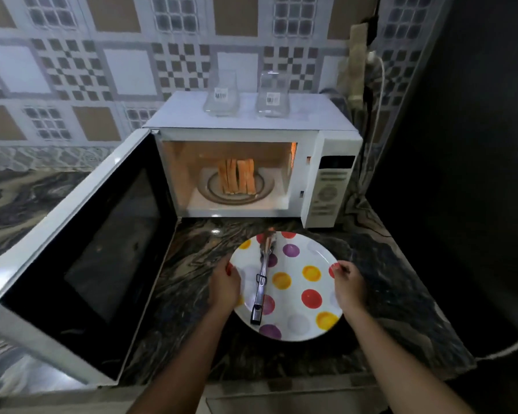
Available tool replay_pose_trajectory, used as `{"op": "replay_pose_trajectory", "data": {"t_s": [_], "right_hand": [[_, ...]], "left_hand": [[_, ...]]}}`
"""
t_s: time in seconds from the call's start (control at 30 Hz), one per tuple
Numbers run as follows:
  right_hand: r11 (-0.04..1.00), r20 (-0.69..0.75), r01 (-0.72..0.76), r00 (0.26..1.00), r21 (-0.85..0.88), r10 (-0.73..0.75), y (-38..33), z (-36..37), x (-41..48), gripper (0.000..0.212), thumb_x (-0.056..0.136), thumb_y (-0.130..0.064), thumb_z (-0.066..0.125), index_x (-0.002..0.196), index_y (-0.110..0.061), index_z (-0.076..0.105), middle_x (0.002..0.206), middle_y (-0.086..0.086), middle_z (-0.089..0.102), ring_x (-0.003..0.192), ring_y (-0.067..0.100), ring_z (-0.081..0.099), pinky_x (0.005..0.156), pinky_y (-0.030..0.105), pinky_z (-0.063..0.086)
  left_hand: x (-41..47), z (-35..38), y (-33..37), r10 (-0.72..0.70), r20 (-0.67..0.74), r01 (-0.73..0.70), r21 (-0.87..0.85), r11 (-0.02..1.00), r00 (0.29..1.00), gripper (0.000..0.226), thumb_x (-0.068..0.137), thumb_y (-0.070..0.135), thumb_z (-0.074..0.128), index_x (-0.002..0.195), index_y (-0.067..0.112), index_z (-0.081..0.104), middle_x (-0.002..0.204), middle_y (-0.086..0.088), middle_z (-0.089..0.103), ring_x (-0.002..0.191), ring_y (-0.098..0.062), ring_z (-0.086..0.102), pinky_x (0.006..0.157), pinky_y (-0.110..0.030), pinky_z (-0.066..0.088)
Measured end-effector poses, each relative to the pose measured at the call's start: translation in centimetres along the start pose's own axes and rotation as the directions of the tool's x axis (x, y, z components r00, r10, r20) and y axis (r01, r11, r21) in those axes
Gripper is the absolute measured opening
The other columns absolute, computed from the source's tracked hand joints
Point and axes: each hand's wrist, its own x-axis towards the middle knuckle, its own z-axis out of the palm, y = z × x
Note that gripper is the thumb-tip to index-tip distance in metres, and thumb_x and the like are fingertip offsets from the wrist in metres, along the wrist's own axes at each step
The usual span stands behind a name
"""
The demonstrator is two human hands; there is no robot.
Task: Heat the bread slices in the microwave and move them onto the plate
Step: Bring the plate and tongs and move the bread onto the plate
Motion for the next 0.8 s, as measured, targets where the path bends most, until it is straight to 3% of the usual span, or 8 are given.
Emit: {"op": "replay_pose_trajectory", "data": {"t_s": [0.13,0.27,0.47,0.67,0.8], "right_hand": [[0.997,0.068,0.015,0.998,-0.069,-0.011,0.4,0.9,2.9,0.019,0.095,-0.013,0.047,0.103,-0.004,0.062,0.101,0.017,0.065,0.093,0.032,0.059,0.073,0.029,0.041],[0.988,0.095,0.063,0.994,-0.14,-0.05,0.4,1.8,4.7,0.014,0.091,-0.01,0.048,0.083,-0.012,0.059,0.093,0.017,0.067,0.086,0.034,0.06,0.072,0.034,0.044],[0.952,0.129,0.137,0.986,-0.272,-0.105,0.1,2.7,6.4,0.02,0.086,-0.009,0.048,0.072,-0.017,0.06,0.09,0.017,0.065,0.083,0.034,0.058,0.073,0.037,0.049],[0.906,0.17,0.169,0.979,-0.388,-0.11,-0.2,3.3,6.7,0.022,0.084,-0.006,0.049,0.092,-0.009,0.069,0.102,0.022,0.062,0.095,0.037,0.057,0.083,0.039,0.049],[0.8,0.193,0.18,0.978,-0.572,-0.082,-1.5,3.2,6.2,0.024,0.086,-0.016,0.051,0.104,-0.011,0.066,0.117,0.018,0.055,0.111,0.036,0.051,0.098,0.043,0.042]], "left_hand": [[0.4,1.5,-0.1,-0.06,-0.06,0.065,0.077,0.995,0.996,0.036,0.093,0.01,0.045,0.128,0.013,0.054,0.126,-0.015,0.059,0.115,-0.032,0.055,0.098,-0.039,0.043],[0.5,1.8,-0.7,-0.024,-0.084,0.037,0.157,0.987,0.996,0.038,0.091,0.004,0.045,0.126,0.009,0.057,0.12,-0.019,0.061,0.112,-0.033,0.056,0.094,-0.035,0.044],[1.1,1.7,-1.2,0.018,-0.079,0.004,0.262,0.965,0.997,0.038,0.086,0.001,0.046,0.121,0.006,0.06,0.116,-0.018,0.06,0.106,-0.031,0.057,0.093,-0.035,0.045],[1.2,1.4,-1.3,0.026,-0.074,-0.006,0.251,0.968,0.997,0.04,0.092,0.0,0.042,0.131,0.002,0.05,0.131,-0.02,0.047,0.117,-0.031,0.049,0.098,-0.026,0.034],[1.5,1.0,-1.8,0.013,-0.047,-0.002,0.236,0.972,0.999,0.037,0.092,-0.002,0.042,0.128,-0.004,0.052,0.13,-0.021,0.045,0.105,-0.028,0.049,0.081,-0.014,0.031]]}}
